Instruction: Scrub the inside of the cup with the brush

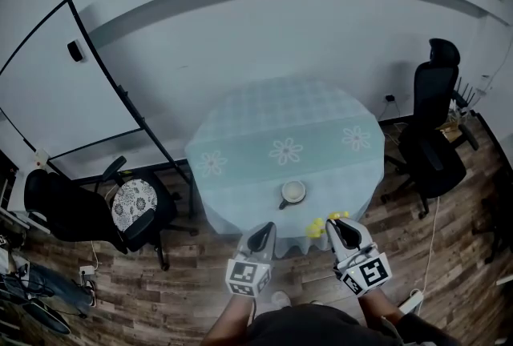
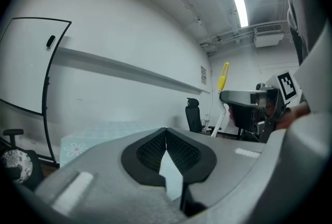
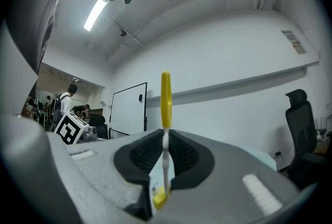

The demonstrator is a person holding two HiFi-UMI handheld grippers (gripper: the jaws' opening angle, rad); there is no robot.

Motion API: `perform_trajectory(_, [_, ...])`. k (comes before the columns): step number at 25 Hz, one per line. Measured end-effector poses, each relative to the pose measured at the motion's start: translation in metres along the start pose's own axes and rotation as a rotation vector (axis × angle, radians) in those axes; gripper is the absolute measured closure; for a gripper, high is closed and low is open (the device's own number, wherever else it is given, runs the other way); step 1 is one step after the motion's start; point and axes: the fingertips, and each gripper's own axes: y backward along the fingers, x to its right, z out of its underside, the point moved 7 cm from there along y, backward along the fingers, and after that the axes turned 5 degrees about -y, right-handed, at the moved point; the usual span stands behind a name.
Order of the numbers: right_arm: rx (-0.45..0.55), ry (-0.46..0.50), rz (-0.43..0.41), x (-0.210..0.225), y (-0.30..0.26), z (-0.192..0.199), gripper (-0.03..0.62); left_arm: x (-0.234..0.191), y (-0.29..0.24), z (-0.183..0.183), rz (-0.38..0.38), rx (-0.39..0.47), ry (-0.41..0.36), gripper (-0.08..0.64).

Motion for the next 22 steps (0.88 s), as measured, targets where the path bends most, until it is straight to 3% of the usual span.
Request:
perform_trajectory(13, [0.008, 0.017, 0.091, 0.003, -0.054, 0.01, 0.555, -0.056, -0.021, 0.015, 0.059, 0.0, 0.005, 0.554])
perform_trajectory(22, [-0.01, -0.006, 0.085, 0.058, -0.084, 0.02, 0.555, -0.058, -0.082, 0.019, 0.052, -0.038, 0.005, 0.554])
